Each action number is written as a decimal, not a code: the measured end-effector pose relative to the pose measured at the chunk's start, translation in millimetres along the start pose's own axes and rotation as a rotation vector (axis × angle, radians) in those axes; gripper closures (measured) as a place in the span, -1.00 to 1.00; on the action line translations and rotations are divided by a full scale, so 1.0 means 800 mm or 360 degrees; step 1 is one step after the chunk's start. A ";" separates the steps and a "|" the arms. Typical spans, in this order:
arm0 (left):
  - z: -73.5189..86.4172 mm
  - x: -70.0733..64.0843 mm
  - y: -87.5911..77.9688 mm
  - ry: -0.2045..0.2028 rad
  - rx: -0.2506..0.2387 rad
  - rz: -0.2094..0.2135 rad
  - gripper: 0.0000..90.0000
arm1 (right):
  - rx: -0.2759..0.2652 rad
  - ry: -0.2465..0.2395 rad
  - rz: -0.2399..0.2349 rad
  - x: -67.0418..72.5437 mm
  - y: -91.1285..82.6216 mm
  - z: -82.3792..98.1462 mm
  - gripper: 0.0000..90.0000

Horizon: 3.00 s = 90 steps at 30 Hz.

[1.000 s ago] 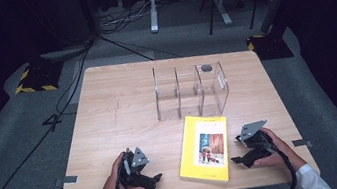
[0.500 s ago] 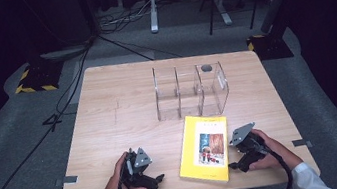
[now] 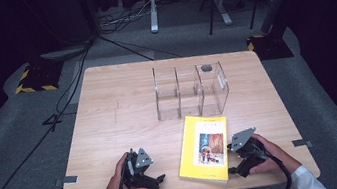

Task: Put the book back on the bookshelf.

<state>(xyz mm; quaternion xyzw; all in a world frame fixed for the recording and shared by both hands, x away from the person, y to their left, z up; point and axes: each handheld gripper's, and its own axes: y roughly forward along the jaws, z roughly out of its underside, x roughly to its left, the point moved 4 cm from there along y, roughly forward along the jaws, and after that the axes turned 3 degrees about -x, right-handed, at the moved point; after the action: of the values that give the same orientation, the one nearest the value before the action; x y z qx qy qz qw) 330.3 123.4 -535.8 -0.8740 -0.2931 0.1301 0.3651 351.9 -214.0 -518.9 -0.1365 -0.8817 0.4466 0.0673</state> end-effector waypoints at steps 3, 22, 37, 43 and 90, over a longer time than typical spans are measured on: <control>0.000 -0.001 0.000 0.0001 -0.0003 0.0004 -0.99 | -0.0066 0.0044 0.0026 0.002 -0.003 -0.001 -0.56; -0.050 -0.081 0.010 0.0199 -0.0123 0.0233 -0.61 | -0.0409 0.0165 0.0029 0.004 -0.020 -0.044 -0.46; -0.111 -0.140 0.053 0.0250 -0.0270 0.0118 -0.46 | -0.0508 0.0228 0.0070 0.006 -0.024 -0.064 -0.45; -0.115 -0.136 0.050 0.0255 -0.0316 0.0022 0.16 | -0.0532 0.0247 0.0077 0.005 -0.023 -0.064 -0.45; -0.032 0.045 -0.052 0.0216 -0.0190 0.0022 0.48 | -0.0526 -0.0429 0.0349 -0.001 0.018 -0.079 0.70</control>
<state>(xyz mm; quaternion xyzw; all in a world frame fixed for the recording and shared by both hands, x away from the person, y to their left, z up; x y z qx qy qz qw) 352.9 154.3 -489.0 -0.9030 -0.2689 0.0554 0.3304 370.7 -157.7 -493.0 -0.1797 -0.9237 0.3152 -0.1233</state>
